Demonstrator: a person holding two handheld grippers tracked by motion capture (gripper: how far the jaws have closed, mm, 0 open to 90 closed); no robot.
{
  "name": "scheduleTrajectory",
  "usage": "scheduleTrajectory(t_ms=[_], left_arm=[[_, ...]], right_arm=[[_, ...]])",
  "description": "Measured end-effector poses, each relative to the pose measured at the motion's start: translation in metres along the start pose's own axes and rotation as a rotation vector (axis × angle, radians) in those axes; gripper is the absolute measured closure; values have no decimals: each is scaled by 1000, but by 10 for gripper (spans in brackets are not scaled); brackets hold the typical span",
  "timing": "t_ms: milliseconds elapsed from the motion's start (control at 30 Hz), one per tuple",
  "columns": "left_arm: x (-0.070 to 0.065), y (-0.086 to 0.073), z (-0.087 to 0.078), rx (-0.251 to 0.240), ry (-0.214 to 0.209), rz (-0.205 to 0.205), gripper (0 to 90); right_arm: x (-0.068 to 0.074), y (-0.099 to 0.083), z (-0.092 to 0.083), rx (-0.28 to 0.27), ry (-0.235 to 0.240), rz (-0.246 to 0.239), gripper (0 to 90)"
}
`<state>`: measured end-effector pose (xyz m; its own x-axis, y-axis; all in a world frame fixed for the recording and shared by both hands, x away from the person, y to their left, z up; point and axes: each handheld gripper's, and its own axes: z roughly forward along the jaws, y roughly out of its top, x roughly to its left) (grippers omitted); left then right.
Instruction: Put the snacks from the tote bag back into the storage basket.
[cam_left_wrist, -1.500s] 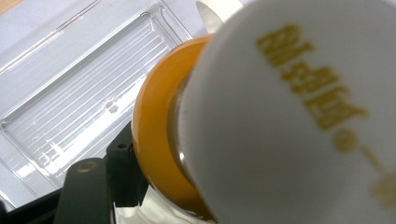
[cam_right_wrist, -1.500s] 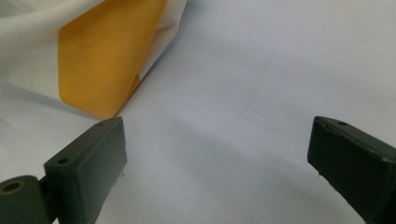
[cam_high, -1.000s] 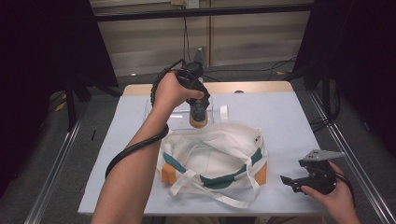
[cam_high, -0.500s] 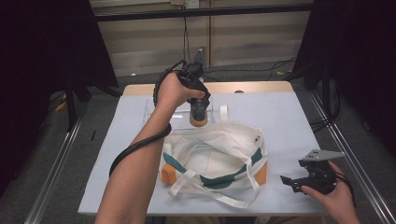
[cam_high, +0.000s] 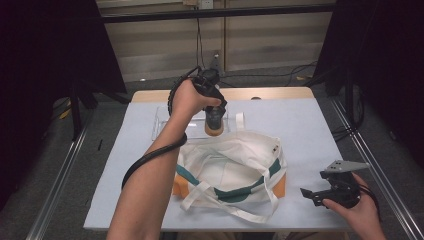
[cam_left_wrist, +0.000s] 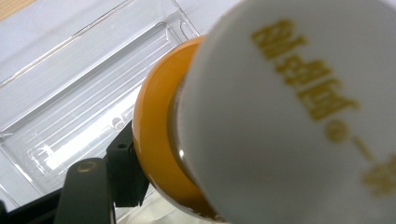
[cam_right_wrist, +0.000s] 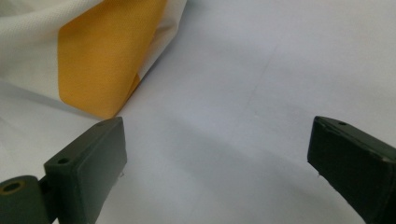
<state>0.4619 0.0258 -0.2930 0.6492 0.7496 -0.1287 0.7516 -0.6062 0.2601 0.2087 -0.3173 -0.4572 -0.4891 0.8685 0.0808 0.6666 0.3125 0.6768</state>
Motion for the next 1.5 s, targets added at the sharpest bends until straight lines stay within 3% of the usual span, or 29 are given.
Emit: scheduleTrajectory(t_ms=[633, 833, 867, 1500], left_arm=[[3, 2, 9, 5, -1, 1, 313], [1, 3, 11, 3, 0, -1, 314], [0, 4, 11, 10, 16, 2, 314], [-4, 8, 22, 4, 4, 0, 314]], right_arm=[[0, 0, -1, 0, -1, 4, 43], [0, 0, 0, -2, 2, -4, 43], [0, 0, 0, -3, 3, -4, 43], [1, 0, 0, 1, 0, -1, 43]])
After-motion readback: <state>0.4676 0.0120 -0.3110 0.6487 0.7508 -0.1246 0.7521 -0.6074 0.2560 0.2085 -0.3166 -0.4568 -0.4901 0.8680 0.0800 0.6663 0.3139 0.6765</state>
